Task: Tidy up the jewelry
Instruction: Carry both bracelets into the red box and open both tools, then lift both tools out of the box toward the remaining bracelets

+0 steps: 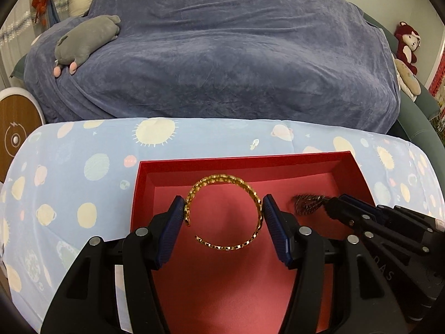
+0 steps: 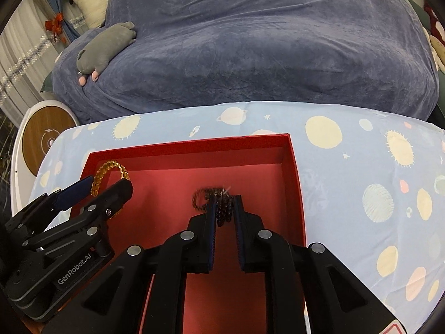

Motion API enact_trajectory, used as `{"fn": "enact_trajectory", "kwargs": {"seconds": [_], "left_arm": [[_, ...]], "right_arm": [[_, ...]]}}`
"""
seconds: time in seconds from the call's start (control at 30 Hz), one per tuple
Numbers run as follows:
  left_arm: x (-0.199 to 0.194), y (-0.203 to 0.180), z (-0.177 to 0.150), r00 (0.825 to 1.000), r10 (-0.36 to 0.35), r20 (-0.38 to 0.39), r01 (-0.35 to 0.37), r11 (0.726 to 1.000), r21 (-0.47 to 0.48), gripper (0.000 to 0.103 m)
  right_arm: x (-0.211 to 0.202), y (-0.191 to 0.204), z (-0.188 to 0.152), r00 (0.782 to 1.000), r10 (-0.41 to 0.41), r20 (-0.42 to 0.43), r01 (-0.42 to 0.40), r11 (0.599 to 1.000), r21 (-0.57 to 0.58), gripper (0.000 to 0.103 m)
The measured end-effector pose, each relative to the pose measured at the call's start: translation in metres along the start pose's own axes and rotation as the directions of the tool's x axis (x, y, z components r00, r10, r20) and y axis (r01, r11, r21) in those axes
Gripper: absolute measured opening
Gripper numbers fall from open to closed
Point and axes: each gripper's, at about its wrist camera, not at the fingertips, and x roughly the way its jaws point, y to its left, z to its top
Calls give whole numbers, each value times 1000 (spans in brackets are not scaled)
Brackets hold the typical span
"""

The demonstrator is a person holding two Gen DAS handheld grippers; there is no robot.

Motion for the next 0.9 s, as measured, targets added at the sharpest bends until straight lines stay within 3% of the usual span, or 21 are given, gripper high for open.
{"fn": "enact_trajectory", "kwargs": {"seconds": [0.03,0.07,0.23,0.47,0.67,0.9], "left_arm": [[-2,-1,-1,999,26,20,-26,1000,11,73],[-5,-1,-1,998,43,46,-44,999,18,75],[-18,8,-5,998,29,52,-28,999,-17,75],[-67,16,-25,996,6,90,-2,999,-41,75],[-112,22,-67,995,15,96,-13,1000,-26,75],[-146,34,-141,999,26,46,-25,999,-36,75]], "right_arm": [[-1,0,0,1000,1,4,-1,1000,0,18],[-2,0,-1,1000,3,9,-3,1000,2,21],[-22,-2,-9,999,-3,49,3,1000,-7,26],[-74,-6,-38,995,15,96,-15,1000,2,26],[-122,-6,-83,992,-4,123,6,1000,-18,26],[-154,-7,-155,995,-30,92,32,999,-22,26]]}}
